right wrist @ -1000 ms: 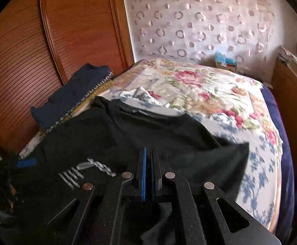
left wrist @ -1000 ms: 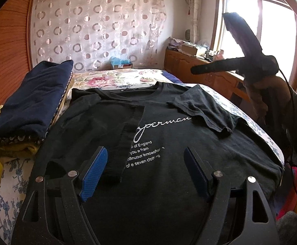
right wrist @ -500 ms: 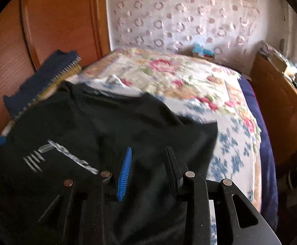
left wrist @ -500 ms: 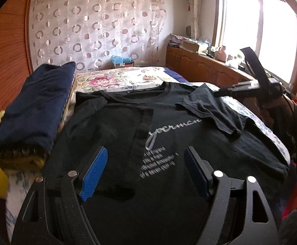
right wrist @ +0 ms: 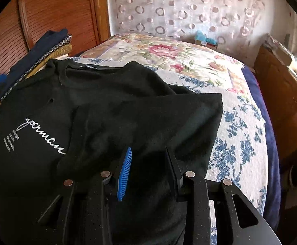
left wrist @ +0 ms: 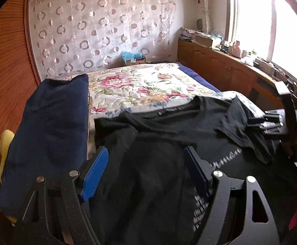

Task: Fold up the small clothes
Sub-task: 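Grasp the collar edge of the black T-shirt with the left gripper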

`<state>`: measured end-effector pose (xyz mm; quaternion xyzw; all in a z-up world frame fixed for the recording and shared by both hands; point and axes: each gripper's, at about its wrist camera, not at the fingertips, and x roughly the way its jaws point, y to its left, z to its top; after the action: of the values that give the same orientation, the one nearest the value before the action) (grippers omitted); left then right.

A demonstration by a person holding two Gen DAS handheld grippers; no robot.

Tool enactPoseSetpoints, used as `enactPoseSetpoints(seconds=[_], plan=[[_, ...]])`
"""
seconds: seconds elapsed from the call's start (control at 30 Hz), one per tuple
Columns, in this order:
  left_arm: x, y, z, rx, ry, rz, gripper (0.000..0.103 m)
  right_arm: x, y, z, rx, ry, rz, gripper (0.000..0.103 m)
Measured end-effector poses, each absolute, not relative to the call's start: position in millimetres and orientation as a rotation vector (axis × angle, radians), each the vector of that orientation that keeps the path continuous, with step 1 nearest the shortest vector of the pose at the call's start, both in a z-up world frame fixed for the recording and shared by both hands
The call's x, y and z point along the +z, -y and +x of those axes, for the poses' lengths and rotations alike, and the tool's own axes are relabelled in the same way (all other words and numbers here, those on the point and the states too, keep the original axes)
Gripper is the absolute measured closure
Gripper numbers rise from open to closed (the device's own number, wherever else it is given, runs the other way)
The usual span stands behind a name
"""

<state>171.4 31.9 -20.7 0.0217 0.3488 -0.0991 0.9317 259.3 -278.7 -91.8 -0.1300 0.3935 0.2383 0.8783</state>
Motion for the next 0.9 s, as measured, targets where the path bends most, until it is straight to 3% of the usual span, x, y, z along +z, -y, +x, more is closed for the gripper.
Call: enactPoseSetpoints(seconds=[0.3,0.57,0.9], plan=[[-33.9,-26.5,235.3,-0.194,-0.834,0.118,0.045,-106.0,289.0,264.5,0.529,-0.806,-0.249,0.063],[-62.0,-19.5,267.4,-0.169,-0.959,0.162,0.047,-106.9,291.1,264.6,0.539,-0.805,-0.250,0.060],[-73.0,-20.0,270.0,-0.131,-0.991,0.206,0.048,-107.4,290.2,264.2,0.543,-0.804,-0.255,0.057]])
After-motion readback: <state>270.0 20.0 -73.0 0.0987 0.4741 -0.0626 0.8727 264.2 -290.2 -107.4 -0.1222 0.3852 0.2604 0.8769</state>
